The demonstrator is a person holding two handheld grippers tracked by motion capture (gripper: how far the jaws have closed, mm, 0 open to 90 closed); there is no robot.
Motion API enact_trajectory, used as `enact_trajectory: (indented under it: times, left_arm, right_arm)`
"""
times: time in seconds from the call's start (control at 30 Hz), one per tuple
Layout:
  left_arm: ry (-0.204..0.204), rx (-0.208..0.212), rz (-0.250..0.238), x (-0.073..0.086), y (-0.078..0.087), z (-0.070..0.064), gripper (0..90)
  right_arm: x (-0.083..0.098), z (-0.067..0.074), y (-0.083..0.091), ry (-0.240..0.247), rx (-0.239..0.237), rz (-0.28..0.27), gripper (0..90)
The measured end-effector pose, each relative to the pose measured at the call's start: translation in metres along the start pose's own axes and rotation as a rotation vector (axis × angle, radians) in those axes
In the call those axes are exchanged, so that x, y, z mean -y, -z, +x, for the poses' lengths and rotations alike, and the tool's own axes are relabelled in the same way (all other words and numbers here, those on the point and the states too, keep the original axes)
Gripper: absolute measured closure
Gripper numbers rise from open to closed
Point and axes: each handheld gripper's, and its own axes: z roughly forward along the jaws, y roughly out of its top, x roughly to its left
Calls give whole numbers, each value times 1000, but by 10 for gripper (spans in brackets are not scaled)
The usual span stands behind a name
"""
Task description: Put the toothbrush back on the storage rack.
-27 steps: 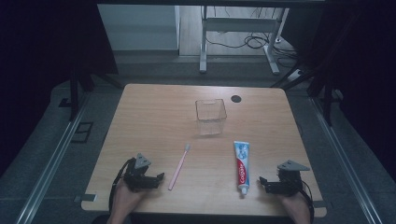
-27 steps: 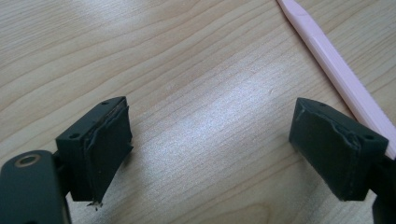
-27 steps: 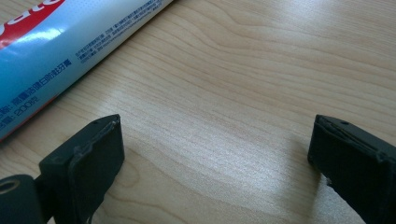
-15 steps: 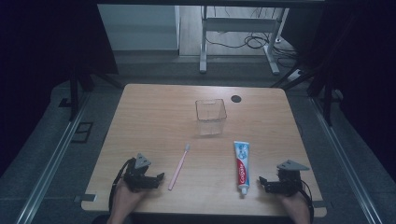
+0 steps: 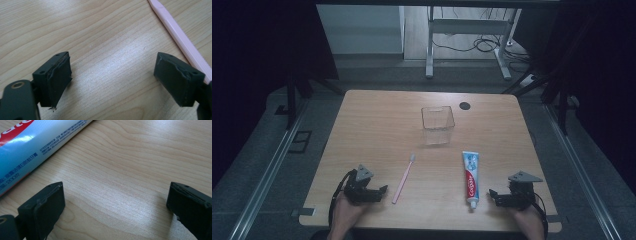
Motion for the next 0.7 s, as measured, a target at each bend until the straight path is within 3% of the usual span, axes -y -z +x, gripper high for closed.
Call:
enact_trajectory:
  times: [0.17,0.33,0.47,0.67,0.7]
  left_arm:
    - [-1,5,13,-2,4,-2,347]
    - [-7,26,-14,-9,11,-10,498]
    - [-10,57,-25,-14,15,-16,632]
    - [-48,110,-35,-23,18,-32,779]
    - [-59,133,-33,-25,17,-37,800]
  right_arm:
    - [0,0,-1,1,-1,2,7]
    - [-1,0,-1,4,-2,3,4]
    - [-1,0,-1,2,-4,4,2]
    - [-1,0,-1,3,-4,4,1]
    - [-1,0,-1,3,-5,5,0]
